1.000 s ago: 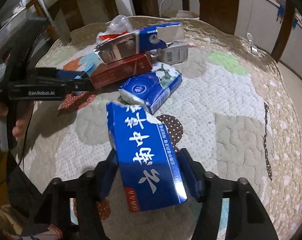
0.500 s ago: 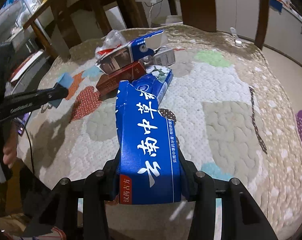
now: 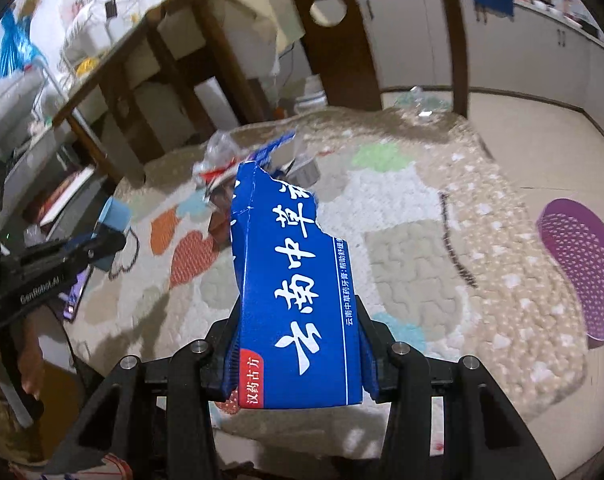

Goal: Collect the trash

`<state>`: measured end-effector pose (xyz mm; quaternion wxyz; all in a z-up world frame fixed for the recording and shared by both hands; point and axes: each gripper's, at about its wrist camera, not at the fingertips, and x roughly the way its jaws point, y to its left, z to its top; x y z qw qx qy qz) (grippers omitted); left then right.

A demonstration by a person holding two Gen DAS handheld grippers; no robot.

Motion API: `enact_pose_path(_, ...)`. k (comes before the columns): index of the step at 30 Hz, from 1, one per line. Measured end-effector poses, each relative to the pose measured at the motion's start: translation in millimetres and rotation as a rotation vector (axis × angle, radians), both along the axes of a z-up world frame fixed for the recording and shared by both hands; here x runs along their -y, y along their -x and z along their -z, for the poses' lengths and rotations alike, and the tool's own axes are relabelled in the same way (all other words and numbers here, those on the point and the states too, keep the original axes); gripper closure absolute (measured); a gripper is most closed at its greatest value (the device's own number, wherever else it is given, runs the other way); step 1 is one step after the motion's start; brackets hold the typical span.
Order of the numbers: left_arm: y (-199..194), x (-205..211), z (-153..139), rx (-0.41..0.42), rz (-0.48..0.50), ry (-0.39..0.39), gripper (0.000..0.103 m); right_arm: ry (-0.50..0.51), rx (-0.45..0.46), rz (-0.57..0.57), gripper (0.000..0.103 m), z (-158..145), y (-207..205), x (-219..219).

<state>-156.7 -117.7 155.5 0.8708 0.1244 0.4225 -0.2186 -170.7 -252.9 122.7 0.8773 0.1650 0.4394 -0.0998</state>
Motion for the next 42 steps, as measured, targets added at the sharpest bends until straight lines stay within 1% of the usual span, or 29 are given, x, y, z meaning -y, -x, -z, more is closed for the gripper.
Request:
enact_pose_path(4, 8.2, 6.4, -9.0, 0.022, 0.013, -0.017, 0.088, 0.013, 0.036, 0.051, 0.052, -17.1, 14.4, 11.6)
enact_pose_path(9, 14.9, 17.2, -10.5, 0.034, 0.039, -0.049, 0.088, 0.017, 0.062, 0.119, 0.052, -30.5, 33.9, 29.8)
enact_pose_path(13, 15.7, 30.4, -4.5, 0.025, 0.069, -0.067, 0.088, 0.019, 0.064, 0.169, 0.052, -30.8, 46.7, 45.1)
enact_pose_path(18, 14.3, 51.7, 5.6, -0.001, 0.111, -0.082, 0.088, -0.001, 0.054, 0.238, 0.052, -22.6, 58.2, 66.7)
enact_pose_path(23, 9.5, 83.6, 9.5, -0.027, 0.170, -0.076, 0.088, 0.004, 0.060, 0.294, 0.052, -19.0, 71.8, 89.8)
enact_pose_path(26, 7.3, 113.5, 10.6, -0.052, 0.228, -0.065, 0.088, 0.016, 0.061, 0.333, 0.052, -17.8, 80.4, 107.0)
enact_pose_path(29, 9.1, 154.4, 14.2, -0.071, 0.299, -0.065, 0.088, 0.020, 0.064, 0.389, 0.052, -14.5, 97.2, 133.7)
enact_pose_path(36, 16.4, 269.5, 34.5, -0.172, 0.457, -0.035, 0.088, 0.014, 0.066, 0.521, 0.052, -6.3, 134.4, 200.0)
enact_pose_path(39, 19.3, 316.5, 41.8, -0.213, 0.519, 0.000, 0.088, 0.015, 0.065, 0.558, 0.052, -3.9, 143.3, 227.9)
enact_pose_path(42, 18.4, 356.5, 50.6, -0.247, 0.558, 0.019, 0.088, 0.007, 0.061, 0.587, 0.052, 3.1, 146.2, 253.2)
